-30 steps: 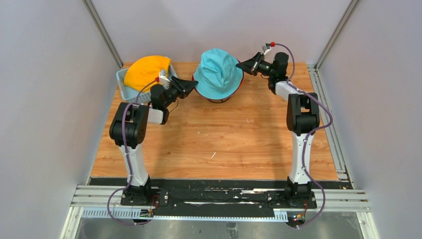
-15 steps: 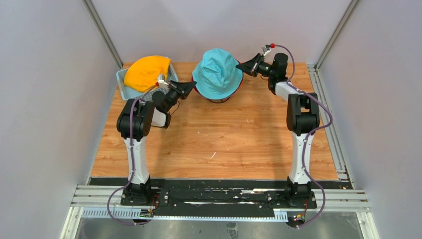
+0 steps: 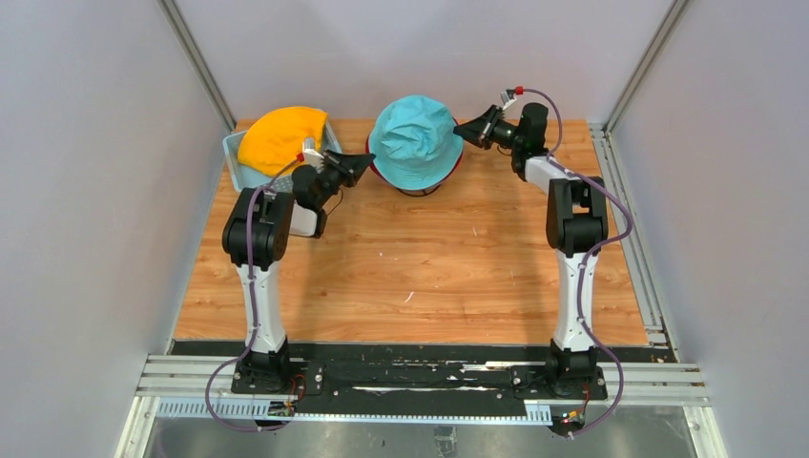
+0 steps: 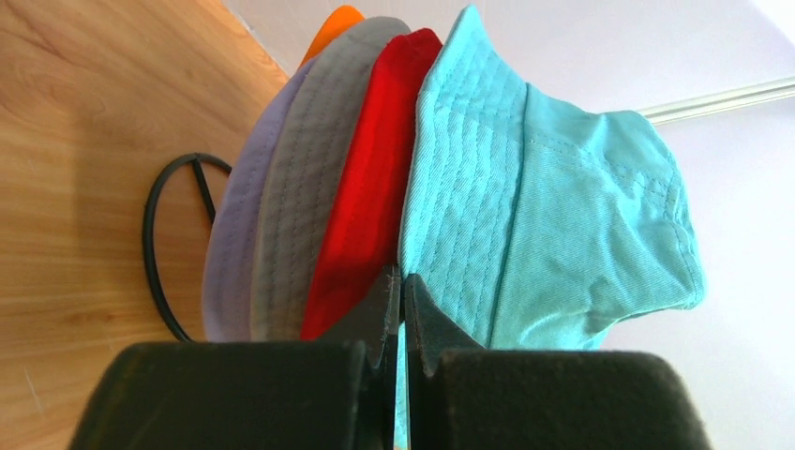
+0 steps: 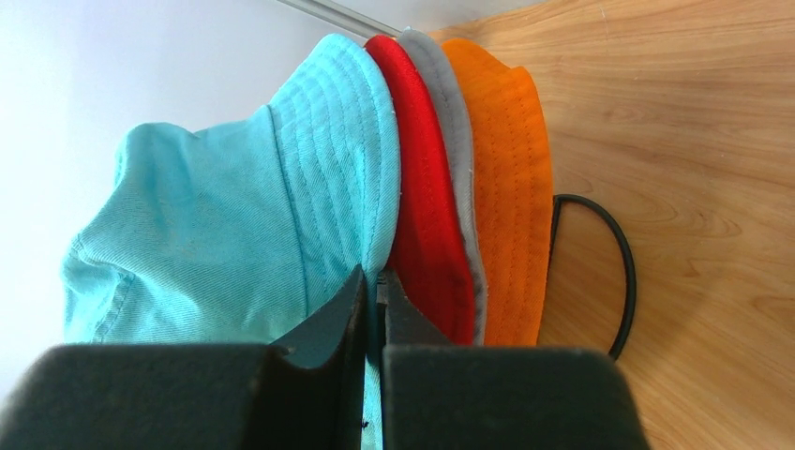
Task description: Stack the hats
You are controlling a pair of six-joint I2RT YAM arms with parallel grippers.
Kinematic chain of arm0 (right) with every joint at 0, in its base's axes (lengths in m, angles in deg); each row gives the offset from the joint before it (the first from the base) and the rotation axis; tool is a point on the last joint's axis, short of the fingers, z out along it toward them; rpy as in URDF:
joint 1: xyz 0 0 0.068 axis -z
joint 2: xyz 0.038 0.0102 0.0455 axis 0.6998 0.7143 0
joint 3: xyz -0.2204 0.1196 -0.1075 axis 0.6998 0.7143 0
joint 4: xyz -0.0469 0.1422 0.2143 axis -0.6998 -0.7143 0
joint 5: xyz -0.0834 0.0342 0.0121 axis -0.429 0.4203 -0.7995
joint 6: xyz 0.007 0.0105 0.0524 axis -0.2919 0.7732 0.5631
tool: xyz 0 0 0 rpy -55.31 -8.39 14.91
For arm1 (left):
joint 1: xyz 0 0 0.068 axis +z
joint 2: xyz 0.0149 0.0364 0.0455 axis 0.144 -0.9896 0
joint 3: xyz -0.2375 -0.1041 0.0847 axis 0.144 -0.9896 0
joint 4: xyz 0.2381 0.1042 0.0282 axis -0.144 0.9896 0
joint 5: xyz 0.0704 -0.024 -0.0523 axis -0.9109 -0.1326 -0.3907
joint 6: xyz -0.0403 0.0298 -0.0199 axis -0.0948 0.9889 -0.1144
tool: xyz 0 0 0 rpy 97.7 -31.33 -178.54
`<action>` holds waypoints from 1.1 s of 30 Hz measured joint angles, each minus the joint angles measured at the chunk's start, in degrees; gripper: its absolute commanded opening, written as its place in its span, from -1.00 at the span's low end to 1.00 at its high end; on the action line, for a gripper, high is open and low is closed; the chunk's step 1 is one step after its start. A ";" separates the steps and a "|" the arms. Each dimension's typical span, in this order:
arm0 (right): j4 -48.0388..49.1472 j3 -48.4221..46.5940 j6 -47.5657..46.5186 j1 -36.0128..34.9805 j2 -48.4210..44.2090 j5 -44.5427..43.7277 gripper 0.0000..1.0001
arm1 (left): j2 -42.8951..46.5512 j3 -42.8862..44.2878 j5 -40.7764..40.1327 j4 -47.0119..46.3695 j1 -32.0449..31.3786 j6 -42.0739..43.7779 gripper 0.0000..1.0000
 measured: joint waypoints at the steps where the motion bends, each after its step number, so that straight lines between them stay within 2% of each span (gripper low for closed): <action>1: 0.02 -0.04 0.00 0.00 0.09 -0.02 -0.99 | 0.00 0.59 0.02 0.79 0.15 0.37 -1.00; 9: 0.22 0.37 -0.15 0.00 0.44 -0.48 -0.99 | -0.35 6.97 -0.20 8.83 0.90 3.37 -1.00; 22: 5.81 10.84 -0.11 0.04 -3.30 -3.04 -0.99 | -4.00 18.36 0.63 18.27 0.79 5.92 -1.00; 33: 6.23 13.77 -0.13 0.20 -5.22 -3.67 -0.96 | -9.07 29.66 0.90 27.06 -0.72 8.48 -0.96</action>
